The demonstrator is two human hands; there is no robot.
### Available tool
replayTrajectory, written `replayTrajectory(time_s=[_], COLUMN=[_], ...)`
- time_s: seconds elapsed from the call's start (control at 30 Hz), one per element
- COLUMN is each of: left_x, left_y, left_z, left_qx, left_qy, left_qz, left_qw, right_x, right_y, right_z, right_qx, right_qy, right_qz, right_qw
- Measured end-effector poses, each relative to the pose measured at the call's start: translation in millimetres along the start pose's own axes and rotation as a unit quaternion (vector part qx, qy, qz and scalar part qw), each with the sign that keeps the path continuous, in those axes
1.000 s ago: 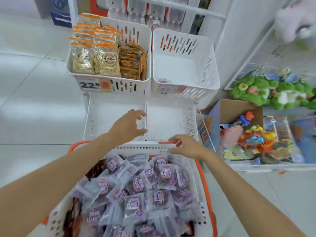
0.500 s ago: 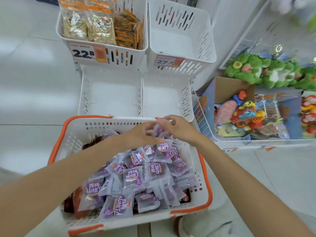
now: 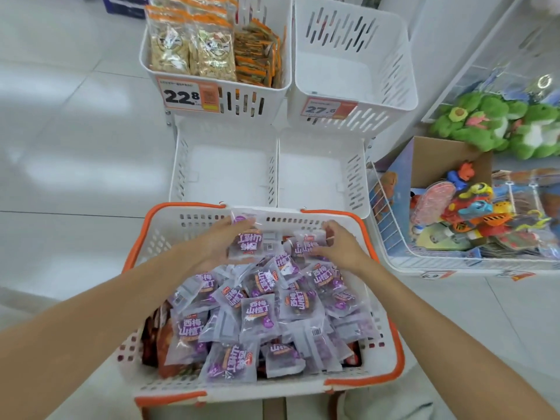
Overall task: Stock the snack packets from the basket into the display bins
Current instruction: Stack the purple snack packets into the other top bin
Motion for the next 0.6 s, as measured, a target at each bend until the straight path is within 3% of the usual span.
replayTrajectory(time_s=[0.13, 0.27, 0.37, 0.5, 0.6], left_x=[4.4, -13.5, -31.9, -52.9, -76.8], left_y=[-0.9, 0.5, 4.7, 7.4, 15.0], left_z=[-0.1, -10.9, -25.9, -11.8, 3.9], left_qx=[0.053, 0.089, 0.169, 0.089, -0.007], left_qy=[0.079, -0.001, 0.049, -0.077, -0.256], left_qz=[0.017, 0.0, -0.023, -0.05, -0.07], left_qw=[0.995, 0.996, 0.984, 0.992, 0.964], right_x=[72.5, 109.4, 112.8, 113.7, 120.4], right_y=[15.8, 15.4, 10.5, 10.9, 16.3], right_z=[19.4, 16.9, 18.4, 39.8, 55.0], right_qx=[0.09, 0.122, 0.096, 0.071, 0.053], right_qy=[-0.248, -0.264, -0.295, -0.298, -0.257], right_qz=[0.082, 0.117, 0.109, 0.136, 0.164], right_qw=[0.961, 0.95, 0.945, 0.942, 0.951])
Point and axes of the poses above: each hand's wrist, its own y-axis away from the middle knuckle, its own z-axis out of the back of the hand, x = y × z, the point moved 7 cm from there along -y, towards the middle knuckle, and after that the axes turned 10 degrees about x, right-handed, at the moved point
